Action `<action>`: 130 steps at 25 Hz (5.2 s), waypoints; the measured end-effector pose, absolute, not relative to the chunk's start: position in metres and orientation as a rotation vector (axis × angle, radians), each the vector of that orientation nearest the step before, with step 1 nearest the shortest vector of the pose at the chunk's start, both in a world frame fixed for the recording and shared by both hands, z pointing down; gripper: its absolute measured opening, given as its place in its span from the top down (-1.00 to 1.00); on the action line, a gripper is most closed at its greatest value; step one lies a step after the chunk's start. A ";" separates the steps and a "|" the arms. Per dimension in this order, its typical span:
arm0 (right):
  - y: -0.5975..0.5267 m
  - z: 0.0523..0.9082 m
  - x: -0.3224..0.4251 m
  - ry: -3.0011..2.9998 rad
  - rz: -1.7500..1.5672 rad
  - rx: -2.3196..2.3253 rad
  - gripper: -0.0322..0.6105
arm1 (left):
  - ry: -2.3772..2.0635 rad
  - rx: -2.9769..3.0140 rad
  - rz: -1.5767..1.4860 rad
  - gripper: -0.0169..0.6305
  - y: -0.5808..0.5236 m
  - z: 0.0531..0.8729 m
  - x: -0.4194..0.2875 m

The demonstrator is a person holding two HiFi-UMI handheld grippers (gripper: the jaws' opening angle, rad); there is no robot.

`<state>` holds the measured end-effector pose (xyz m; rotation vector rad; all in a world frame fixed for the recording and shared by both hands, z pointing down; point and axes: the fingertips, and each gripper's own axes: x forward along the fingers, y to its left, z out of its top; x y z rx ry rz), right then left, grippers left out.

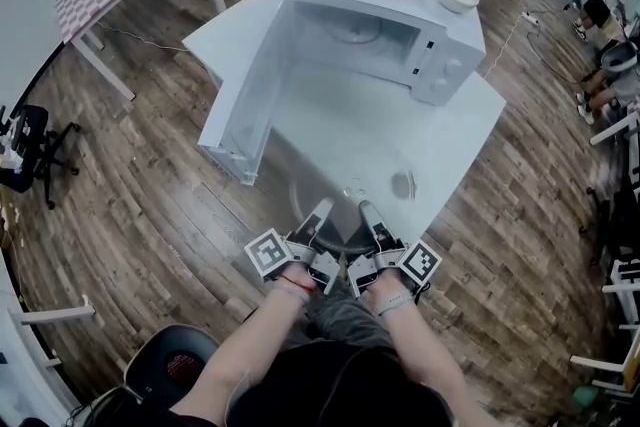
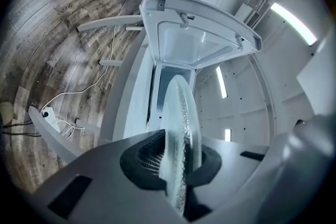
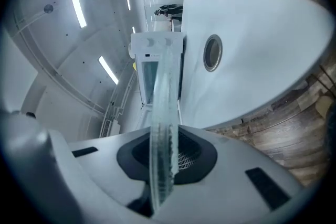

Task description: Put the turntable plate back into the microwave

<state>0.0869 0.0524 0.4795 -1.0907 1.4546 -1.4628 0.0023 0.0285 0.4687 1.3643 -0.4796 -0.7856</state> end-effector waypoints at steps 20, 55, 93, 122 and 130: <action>-0.023 0.484 0.121 1.474 -1.499 -1.072 0.77 | -0.513 1.350 -0.813 0.84 -0.044 0.476 0.036; -0.107 0.495 0.133 1.491 -1.510 -1.060 0.77 | -0.531 1.341 -0.831 0.84 -0.127 0.488 0.046; -0.196 0.497 0.141 1.500 -1.501 -1.061 0.77 | -0.548 1.349 -0.842 0.84 -0.214 0.491 0.054; -0.220 0.500 0.137 1.501 -1.513 -1.025 0.78 | -0.583 1.397 -0.817 0.84 -0.236 0.495 0.049; -0.224 0.500 0.138 1.492 -1.517 -1.033 0.78 | -0.549 1.400 -0.838 0.84 -0.232 0.487 0.050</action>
